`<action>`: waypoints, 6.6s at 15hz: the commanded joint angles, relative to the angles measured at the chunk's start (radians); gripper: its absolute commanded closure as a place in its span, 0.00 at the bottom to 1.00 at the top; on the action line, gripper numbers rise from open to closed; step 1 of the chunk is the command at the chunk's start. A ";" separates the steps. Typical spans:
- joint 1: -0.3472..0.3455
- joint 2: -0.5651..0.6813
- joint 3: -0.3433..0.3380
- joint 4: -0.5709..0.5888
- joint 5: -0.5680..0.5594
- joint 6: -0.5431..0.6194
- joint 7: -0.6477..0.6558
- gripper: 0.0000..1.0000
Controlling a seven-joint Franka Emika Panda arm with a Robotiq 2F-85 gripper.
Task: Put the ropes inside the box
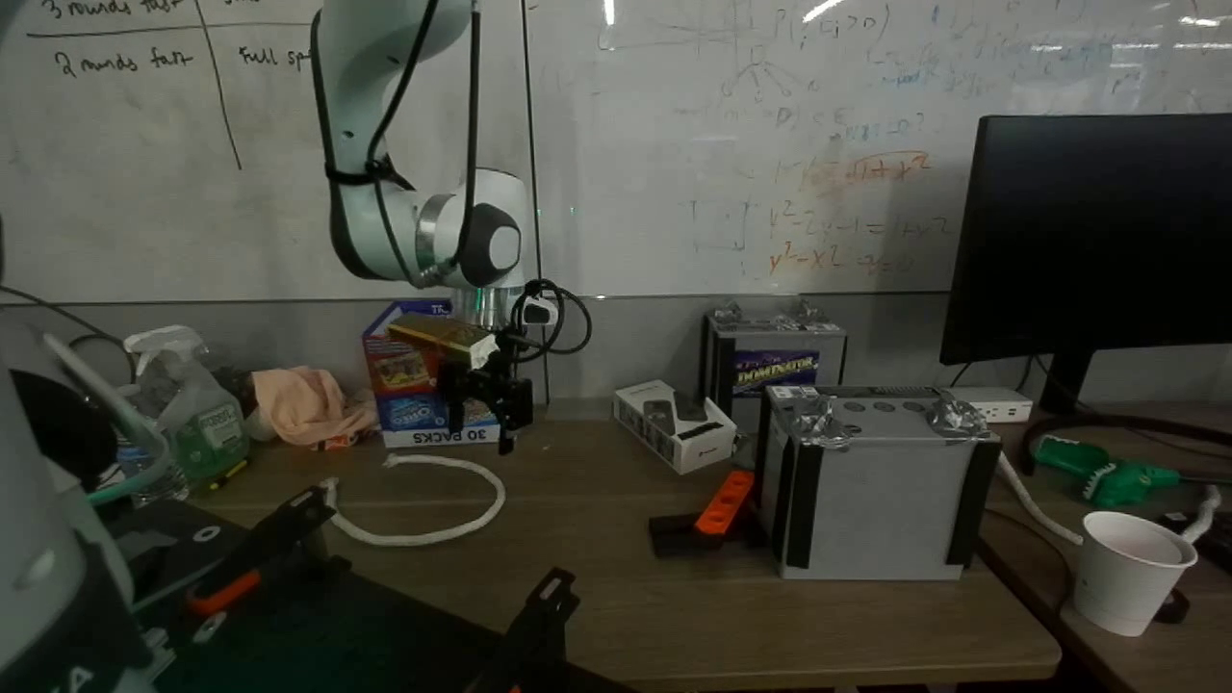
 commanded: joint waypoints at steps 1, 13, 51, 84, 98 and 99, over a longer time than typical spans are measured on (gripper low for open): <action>0.012 0.077 -0.002 0.039 0.021 0.056 -0.028 0.00; 0.019 0.290 0.007 0.168 0.064 0.171 -0.022 0.00; 0.043 0.351 -0.023 0.217 0.080 0.210 -0.009 0.94; 0.116 -0.523 0.117 0.368 -0.050 -0.392 0.645 0.93; 0.134 -0.229 0.031 0.582 -0.140 -0.378 0.713 0.93; 0.137 -0.210 0.027 0.598 -0.136 -0.379 0.710 0.94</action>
